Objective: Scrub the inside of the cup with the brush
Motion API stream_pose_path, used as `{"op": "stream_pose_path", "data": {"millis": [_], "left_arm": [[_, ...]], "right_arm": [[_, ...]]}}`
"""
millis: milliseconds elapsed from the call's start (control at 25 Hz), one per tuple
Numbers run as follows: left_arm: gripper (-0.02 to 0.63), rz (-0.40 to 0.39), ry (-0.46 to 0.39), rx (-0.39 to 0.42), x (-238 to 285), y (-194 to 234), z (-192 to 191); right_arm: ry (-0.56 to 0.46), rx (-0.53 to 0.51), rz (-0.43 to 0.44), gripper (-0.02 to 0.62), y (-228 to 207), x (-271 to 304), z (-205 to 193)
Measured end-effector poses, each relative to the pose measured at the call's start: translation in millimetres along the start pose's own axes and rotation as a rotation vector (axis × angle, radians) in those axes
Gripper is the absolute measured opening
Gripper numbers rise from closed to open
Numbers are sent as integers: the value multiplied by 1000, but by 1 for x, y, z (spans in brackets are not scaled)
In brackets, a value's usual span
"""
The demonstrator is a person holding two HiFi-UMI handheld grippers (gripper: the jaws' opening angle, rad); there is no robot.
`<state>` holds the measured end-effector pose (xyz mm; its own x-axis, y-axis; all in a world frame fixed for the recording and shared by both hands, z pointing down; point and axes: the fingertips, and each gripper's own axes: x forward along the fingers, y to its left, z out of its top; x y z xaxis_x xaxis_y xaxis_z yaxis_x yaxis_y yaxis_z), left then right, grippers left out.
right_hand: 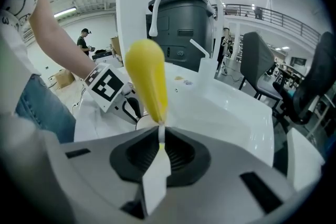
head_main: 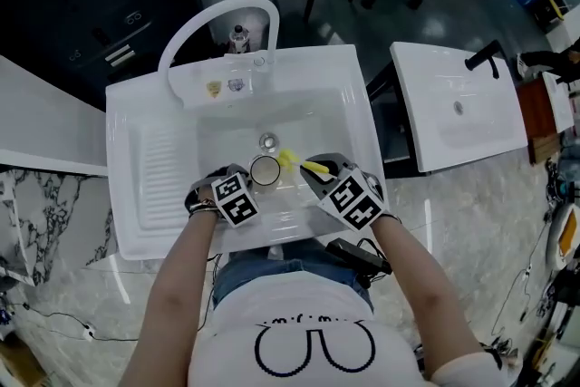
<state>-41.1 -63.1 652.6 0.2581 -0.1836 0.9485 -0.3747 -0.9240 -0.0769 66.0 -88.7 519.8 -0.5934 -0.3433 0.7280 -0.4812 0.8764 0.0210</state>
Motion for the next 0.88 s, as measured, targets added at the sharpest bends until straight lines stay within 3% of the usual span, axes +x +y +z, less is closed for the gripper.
{"op": "stream_pose_path", "data": {"millis": [280,760,880], "left_arm": [[64,12,-1,24,0,0,0],[64,11,-5,52,0,-1,0],[64,12,-5,55,0,-2,1]], "right_arm": [[-9,172,-4,40,-12,32,-13],[-92,201,-54,40,-19,-14,17],[-106,259,-78,40,-21,-18,18]]}}
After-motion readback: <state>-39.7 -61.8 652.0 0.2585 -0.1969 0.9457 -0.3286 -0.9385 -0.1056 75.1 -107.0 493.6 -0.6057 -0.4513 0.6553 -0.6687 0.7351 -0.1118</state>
